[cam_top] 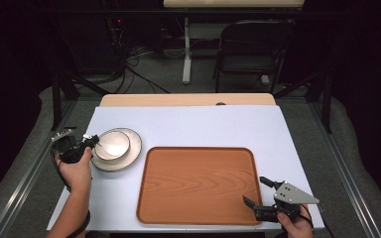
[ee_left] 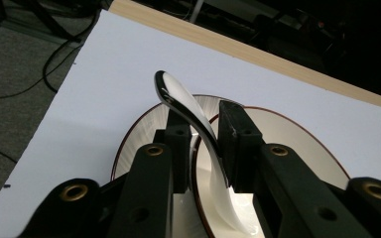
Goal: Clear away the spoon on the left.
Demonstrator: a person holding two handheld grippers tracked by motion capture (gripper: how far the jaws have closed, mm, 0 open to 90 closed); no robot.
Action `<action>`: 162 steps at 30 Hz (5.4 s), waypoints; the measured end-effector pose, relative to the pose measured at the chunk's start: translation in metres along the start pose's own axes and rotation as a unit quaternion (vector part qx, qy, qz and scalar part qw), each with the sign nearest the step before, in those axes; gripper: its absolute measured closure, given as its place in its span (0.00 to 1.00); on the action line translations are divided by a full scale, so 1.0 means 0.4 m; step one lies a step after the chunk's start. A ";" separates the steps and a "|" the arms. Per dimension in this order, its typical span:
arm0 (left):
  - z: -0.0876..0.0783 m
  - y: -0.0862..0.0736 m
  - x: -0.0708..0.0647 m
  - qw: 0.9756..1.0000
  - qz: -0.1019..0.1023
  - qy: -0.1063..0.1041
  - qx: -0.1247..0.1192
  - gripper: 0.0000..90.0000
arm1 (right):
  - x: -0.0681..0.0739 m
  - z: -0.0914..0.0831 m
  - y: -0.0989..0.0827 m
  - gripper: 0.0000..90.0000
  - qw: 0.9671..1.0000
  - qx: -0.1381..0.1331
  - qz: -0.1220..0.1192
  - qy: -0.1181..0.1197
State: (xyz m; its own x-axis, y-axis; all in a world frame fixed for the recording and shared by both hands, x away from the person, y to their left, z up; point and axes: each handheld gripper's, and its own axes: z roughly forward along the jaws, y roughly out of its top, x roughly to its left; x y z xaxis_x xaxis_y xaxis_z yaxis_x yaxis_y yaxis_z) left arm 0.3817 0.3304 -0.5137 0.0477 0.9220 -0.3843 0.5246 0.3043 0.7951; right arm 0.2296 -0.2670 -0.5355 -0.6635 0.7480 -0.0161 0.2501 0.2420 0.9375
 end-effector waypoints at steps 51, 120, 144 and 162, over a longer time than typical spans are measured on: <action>-0.121 0.126 -0.134 0.992 0.112 -0.058 0.018 0.95 | 0.000 0.000 0.000 0.16 1.000 0.001 -0.002 0.000; -0.123 -0.111 -0.359 0.916 0.237 -0.229 0.226 0.95 | 0.001 0.000 0.000 0.16 1.000 0.000 -0.003 0.000; -0.048 -0.147 -0.356 0.911 0.182 -0.243 0.279 0.95 | 0.001 0.001 0.001 0.16 1.000 0.003 -0.002 0.001; 0.047 -0.165 -0.329 0.921 0.072 -0.235 0.304 0.95 | 0.000 0.000 0.000 0.16 1.000 0.002 -0.003 0.001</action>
State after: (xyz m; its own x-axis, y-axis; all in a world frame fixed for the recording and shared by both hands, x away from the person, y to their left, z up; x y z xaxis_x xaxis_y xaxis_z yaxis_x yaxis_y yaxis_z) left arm 0.3567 0.1844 -0.5244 0.4416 0.6939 -0.5687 0.8557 -0.1352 0.4995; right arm 0.2295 -0.2668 -0.5353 -0.6657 0.7459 -0.0212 0.2490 0.2489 0.9360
